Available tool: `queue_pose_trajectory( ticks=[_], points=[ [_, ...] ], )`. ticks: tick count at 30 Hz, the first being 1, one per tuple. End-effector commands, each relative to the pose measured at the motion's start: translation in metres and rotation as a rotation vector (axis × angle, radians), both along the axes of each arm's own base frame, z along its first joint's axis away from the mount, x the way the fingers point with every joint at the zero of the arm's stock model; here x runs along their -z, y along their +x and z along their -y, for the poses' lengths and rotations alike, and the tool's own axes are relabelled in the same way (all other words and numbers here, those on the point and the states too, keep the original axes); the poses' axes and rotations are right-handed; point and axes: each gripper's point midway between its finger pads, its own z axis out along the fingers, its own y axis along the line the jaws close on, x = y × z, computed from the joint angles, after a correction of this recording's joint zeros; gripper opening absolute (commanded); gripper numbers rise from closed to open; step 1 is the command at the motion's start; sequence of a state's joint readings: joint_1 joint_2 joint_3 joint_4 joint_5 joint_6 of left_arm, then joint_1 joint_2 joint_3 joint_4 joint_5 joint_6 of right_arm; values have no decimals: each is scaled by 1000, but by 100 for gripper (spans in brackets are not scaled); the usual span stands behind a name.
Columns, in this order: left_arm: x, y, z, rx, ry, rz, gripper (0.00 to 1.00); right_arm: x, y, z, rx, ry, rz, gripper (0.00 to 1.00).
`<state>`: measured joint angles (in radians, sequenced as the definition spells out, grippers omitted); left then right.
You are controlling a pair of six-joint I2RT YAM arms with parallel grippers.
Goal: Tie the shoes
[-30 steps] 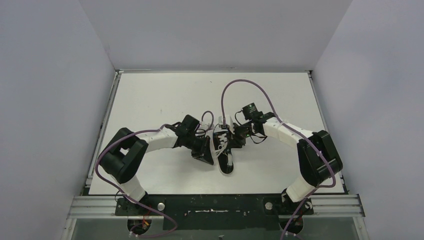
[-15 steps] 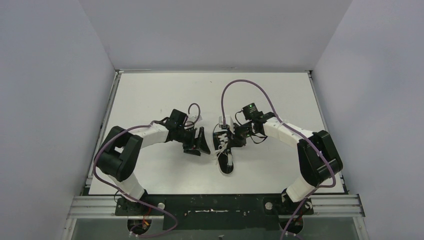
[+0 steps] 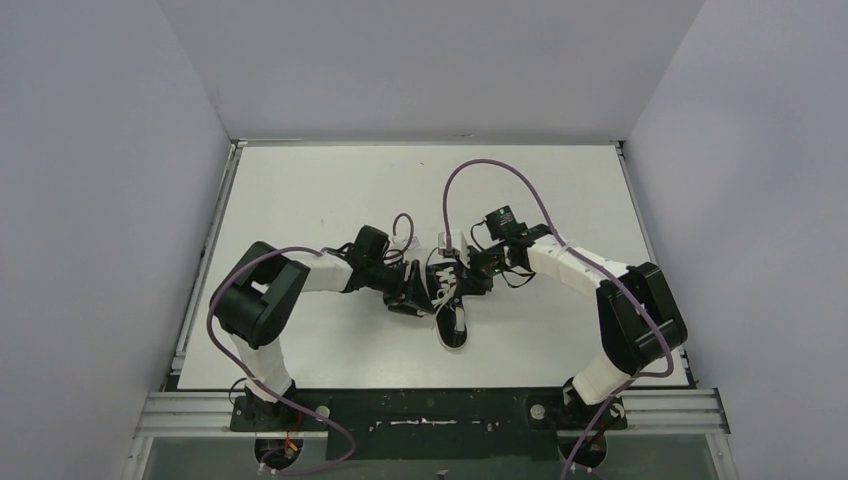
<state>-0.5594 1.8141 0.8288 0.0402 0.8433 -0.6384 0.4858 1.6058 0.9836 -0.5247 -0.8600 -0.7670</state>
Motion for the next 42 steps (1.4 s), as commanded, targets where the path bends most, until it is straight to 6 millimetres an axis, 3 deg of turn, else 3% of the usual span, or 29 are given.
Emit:
queue_pose_trajectory(
  ticks=[1,6,9,12,16,24,33,37,38,39,40,42],
  points=[
    [-6,5,5,6,-57,24,44,-31,11,-9,-2,65,92,13],
    [-7,6,1,-4,-57,28,25,-35,11,-8,0,64,92,6],
    [-5,5,-1,0,-49,24,9,-34,11,-8,7,61,85,0],
    [-3,5,-1,-2,-42,20,0,-31,12,-5,25,41,75,0],
    [5,5,-4,-7,-6,5,0,-21,17,10,114,-13,47,0],
    [40,-11,-32,-24,192,-47,0,-1,26,48,328,-43,5,0],
    [60,-13,-40,-38,270,-46,0,17,34,52,354,-88,-23,0],
    [54,-13,-37,-17,254,-33,0,18,32,47,346,-105,-46,0],
    [48,-12,-36,-8,248,-24,2,11,31,42,355,-89,-60,5],
    [42,-10,-37,-4,252,-3,23,-1,30,37,391,-71,-77,68],
    [28,-5,-38,-5,258,45,45,-14,29,32,427,-65,-70,96],
    [4,5,-43,-16,282,124,63,-42,24,31,519,-44,-68,100]
  ],
)
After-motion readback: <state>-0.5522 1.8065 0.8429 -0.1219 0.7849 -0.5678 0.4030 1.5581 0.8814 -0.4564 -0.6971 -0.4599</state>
